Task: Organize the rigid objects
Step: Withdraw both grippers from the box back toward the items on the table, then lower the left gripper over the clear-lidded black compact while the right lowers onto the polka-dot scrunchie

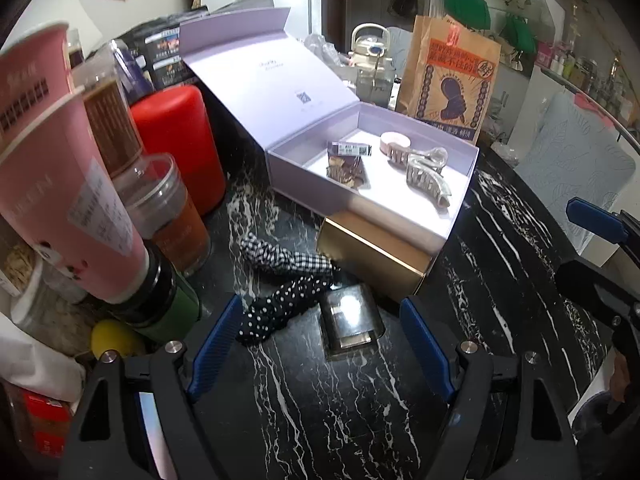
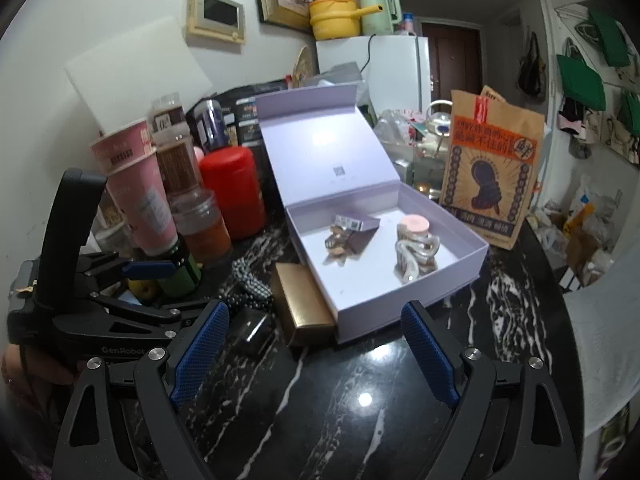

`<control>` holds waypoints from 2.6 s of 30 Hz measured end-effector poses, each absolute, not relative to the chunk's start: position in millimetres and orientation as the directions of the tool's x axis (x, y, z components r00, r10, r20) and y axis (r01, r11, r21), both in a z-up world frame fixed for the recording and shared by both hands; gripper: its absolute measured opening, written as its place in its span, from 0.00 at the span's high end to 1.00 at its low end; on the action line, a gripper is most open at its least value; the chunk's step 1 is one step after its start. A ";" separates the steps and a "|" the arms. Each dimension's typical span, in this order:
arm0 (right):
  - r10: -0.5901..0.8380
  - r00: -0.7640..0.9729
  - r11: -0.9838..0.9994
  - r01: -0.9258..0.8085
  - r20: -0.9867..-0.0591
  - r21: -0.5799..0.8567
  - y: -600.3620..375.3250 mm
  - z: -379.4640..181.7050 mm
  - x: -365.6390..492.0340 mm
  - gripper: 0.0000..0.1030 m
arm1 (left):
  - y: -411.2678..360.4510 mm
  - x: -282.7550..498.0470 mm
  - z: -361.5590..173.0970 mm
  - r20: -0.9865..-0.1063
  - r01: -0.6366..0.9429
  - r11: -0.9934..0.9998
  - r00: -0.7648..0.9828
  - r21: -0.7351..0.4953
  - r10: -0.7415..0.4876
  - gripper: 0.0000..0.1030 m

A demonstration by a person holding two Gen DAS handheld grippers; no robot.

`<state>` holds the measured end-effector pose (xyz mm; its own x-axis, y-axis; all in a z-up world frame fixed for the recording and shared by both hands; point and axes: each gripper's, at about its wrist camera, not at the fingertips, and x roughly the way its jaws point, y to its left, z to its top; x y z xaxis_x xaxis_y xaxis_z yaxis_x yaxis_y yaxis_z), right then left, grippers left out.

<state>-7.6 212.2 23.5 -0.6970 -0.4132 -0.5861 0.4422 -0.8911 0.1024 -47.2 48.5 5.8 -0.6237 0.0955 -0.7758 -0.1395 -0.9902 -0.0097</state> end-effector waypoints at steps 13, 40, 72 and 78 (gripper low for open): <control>-0.421 -0.671 -0.887 0.445 -0.610 0.122 211.7 -2.1 -15.7 0.14 | 52.6 -53.1 -35.9 -0.800 -0.187 -0.980 -0.576 -0.073 0.169 0.21; -0.482 -0.591 -0.852 0.489 -0.647 0.188 200.7 -29.0 -36.9 0.14 | 43.6 -62.8 -57.6 -0.803 -0.190 -0.977 -0.565 -0.096 0.189 0.53; -0.553 -0.368 -0.614 0.787 -0.748 0.067 63.6 -80.3 -81.1 0.33 | -50.5 -16.2 -44.0 -0.782 0.033 -0.993 -0.619 -0.111 0.066 0.53; -0.537 -0.344 -0.572 0.820 -0.770 0.032 50.6 -87.7 -90.3 0.35 | -55.9 -14.7 -45.1 -0.783 0.038 -0.992 -0.617 -0.121 0.072 0.53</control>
